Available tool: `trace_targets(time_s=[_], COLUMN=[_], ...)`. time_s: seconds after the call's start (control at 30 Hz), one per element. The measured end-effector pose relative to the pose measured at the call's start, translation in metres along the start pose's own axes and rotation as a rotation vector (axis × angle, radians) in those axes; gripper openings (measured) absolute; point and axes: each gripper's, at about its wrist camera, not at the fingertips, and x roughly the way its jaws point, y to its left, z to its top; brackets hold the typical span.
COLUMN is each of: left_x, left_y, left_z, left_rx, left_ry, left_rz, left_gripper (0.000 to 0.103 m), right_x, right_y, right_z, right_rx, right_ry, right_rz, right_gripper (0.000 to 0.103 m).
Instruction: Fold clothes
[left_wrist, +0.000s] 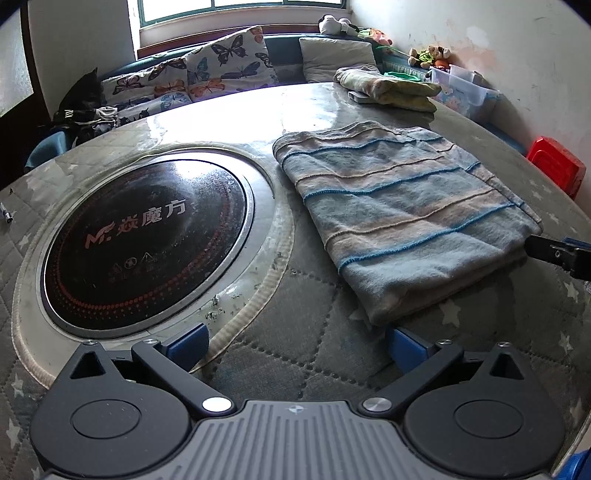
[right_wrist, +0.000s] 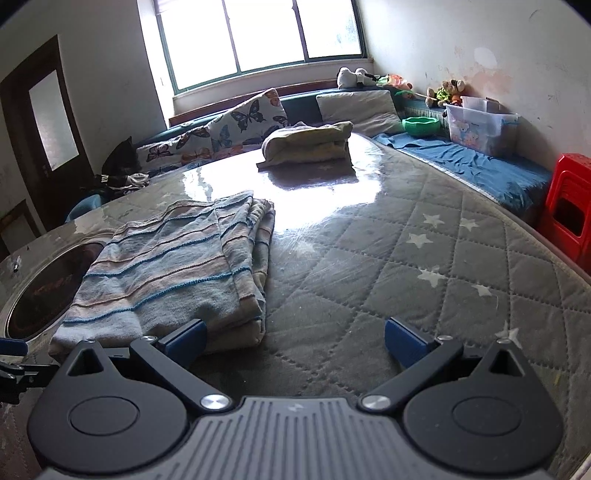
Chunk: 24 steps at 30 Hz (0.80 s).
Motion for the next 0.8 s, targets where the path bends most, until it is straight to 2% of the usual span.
trace_targets(time_s=[0.3,0.8], left_x=[0.001,-0.006], left_y=[-0.001,-0.007], left_z=[0.001,-0.004], left_rx=[0.001,0.0], left_ry=[0.006,0.019], left_rz=[0.008,0.003], left_gripper=[0.103,0.103], right_x=[0.005,-0.006], right_y=[0.021,0.044], right_z=[-0.006,-0.013], right_rx=[-0.145,-0.171], right_ry=[0.035,0.064], right_rz=[-0.067,-0.049], right_gripper=[0.103,0.103])
